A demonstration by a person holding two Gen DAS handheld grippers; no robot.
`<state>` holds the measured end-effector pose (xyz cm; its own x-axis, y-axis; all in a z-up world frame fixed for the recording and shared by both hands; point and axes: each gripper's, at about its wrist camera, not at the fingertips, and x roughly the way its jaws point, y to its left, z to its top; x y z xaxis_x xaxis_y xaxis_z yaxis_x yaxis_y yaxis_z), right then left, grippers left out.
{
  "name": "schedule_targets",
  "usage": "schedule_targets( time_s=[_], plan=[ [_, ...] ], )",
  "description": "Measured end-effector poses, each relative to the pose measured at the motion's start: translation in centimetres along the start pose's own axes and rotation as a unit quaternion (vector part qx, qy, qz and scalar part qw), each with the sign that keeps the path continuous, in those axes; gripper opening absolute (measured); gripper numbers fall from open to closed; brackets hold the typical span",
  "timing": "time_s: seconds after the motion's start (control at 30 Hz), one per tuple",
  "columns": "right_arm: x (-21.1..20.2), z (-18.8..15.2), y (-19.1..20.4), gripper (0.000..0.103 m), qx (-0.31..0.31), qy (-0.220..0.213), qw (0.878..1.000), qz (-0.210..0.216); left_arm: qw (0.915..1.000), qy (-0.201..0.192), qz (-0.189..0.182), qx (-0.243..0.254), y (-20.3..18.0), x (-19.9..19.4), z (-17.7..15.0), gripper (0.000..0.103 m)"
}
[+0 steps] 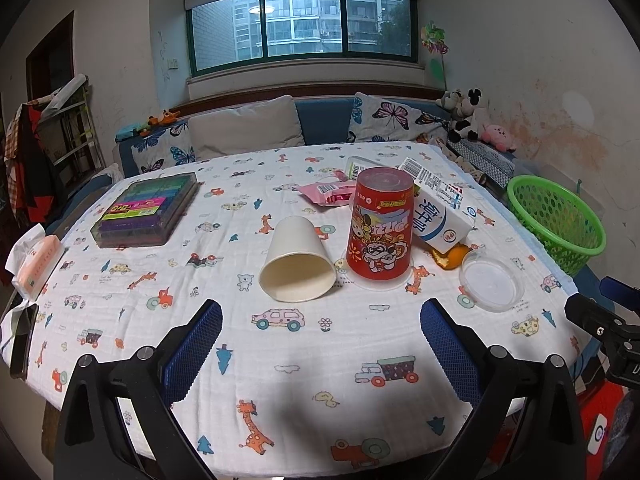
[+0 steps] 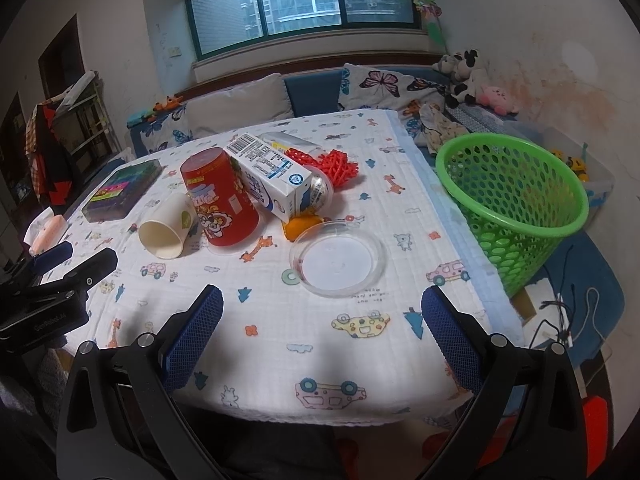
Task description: Collect trash
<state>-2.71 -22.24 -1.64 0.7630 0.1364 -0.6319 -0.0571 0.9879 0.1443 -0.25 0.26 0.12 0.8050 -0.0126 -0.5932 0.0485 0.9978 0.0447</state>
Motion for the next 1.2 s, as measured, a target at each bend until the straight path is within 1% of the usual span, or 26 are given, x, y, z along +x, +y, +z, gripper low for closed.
schedule_targets(
  time_s=[0.47,0.57,0.6,0.67,1.2],
  plan=[
    [0.2,0.1,0.1,0.099,-0.002,0.002,1.000,0.002,1.0000,0.001,0.002,-0.001,0.0,0.2,-0.2,0.096],
    [0.5,0.3,0.2,0.099,-0.003,0.005,1.000,0.003,1.0000,0.003,0.002,-0.002,0.1,0.4,-0.4,0.096],
    [0.6,0.3,0.2,0.099,-0.004,0.005,1.000,0.003,1.0000,0.006,0.000,-0.002,0.2,1.4,-0.2,0.096],
    [0.7,0.4,0.2,0.099,-0.005,0.006,1.000,0.003,1.0000,0.006,0.001,-0.002,0.1,1.5,-0.3,0.096],
    [2.2,1.2,0.0,0.099,-0.012,0.014,1.000,0.003,0.9998,0.020,-0.007,-0.006,1.2,3.4,1.8,0.096]
  ],
)
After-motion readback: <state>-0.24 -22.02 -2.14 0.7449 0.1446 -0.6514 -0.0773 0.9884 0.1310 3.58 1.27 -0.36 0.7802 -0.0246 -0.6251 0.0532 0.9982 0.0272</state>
